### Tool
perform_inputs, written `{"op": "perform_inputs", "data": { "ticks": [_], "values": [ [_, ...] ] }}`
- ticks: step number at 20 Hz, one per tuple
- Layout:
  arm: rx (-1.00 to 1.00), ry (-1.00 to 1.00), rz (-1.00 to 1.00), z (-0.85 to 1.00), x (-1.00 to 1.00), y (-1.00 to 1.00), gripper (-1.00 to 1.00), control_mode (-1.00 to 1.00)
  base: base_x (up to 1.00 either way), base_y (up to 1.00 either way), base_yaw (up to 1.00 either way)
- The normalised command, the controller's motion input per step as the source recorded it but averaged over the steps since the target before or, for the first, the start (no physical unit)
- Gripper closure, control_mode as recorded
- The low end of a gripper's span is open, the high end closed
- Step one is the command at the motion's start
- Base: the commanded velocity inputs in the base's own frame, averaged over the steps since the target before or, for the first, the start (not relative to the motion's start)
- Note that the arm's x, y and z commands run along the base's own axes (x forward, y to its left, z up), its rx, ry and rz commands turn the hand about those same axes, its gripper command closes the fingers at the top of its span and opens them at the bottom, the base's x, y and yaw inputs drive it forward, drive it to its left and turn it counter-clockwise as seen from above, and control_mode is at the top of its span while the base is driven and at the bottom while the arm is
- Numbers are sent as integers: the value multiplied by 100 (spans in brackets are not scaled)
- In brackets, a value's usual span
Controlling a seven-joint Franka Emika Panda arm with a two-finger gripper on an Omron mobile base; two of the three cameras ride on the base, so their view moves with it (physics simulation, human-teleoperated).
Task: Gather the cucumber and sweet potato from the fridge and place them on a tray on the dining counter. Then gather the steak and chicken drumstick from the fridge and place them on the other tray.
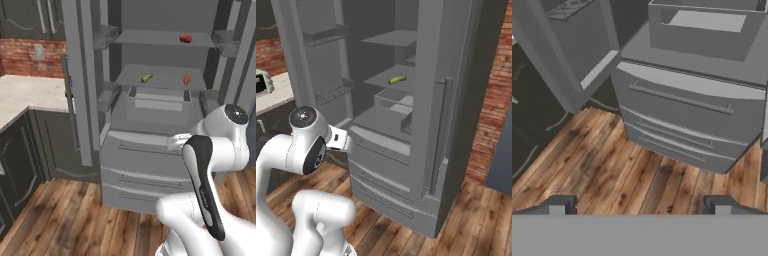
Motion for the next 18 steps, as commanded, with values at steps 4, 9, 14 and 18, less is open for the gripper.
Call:
{"op": "perform_inputs", "data": {
  "ticks": [4,9,14,18],
  "values": [
    [0,0,0,0,0,0,-100,100,67,34,-25],
    [0,0,0,0,0,0,-100,100,63,25,-24],
    [0,0,0,0,0,0,-100,100,61,19,-24],
    [0,0,0,0,0,0,-100,100,53,18,-27]
  ]
}}
